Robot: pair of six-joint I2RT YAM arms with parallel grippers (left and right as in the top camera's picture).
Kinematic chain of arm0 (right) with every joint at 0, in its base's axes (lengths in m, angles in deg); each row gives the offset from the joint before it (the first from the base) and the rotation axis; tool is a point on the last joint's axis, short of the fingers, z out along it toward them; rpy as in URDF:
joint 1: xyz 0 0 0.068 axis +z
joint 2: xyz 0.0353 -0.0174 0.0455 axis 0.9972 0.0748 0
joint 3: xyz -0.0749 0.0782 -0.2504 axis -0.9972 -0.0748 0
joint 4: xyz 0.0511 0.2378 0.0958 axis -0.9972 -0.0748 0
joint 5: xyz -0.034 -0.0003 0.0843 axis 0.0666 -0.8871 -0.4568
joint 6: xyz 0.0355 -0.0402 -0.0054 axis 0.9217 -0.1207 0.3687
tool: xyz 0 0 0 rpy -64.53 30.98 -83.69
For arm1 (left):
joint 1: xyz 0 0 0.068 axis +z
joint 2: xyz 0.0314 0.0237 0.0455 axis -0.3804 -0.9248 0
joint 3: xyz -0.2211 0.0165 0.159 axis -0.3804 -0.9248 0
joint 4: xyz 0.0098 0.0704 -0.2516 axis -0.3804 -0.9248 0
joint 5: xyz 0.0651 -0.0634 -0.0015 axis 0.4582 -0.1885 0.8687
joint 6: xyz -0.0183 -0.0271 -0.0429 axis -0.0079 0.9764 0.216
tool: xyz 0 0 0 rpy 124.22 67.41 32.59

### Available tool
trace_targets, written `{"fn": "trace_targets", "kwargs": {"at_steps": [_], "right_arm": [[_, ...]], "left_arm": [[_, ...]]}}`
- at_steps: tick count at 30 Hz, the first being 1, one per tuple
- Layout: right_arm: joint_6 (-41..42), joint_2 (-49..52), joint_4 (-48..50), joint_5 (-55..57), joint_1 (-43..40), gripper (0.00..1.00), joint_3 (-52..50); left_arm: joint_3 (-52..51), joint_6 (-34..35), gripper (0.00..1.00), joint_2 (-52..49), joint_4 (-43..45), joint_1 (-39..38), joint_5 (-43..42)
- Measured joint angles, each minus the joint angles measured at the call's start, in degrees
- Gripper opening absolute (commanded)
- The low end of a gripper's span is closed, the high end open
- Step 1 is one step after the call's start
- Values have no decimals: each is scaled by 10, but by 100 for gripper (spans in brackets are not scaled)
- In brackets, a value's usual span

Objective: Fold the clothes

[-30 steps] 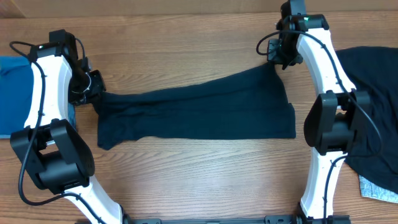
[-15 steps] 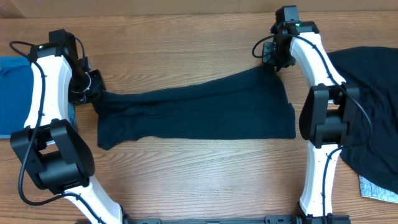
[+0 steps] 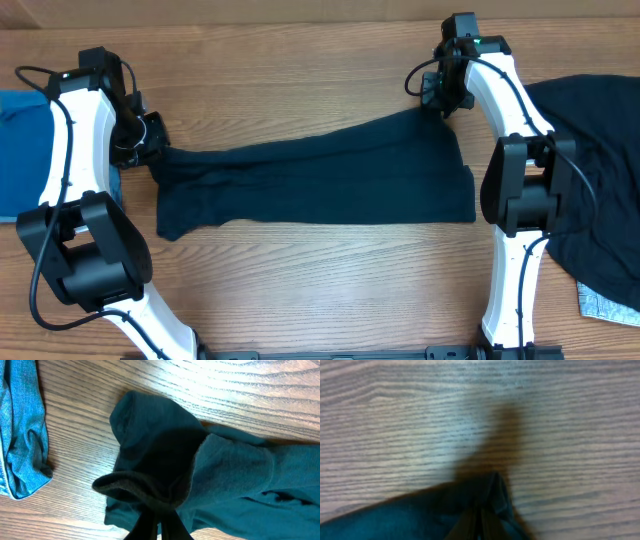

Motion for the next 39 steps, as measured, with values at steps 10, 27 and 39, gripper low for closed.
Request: {"fn": "trace_targets", "kwargs": {"at_steps": [10,27,39], "right_arm": [[0,0,-114,0,-16,4,12],[0,0,-225,-4,-18,4,23],[0,0,-315,9,-21,4,28]], "left_arm": [[0,0,4,0,0,0,0],[0,0,5,0,3,0,0],[0,0,4,0,-14,0,2]]}}
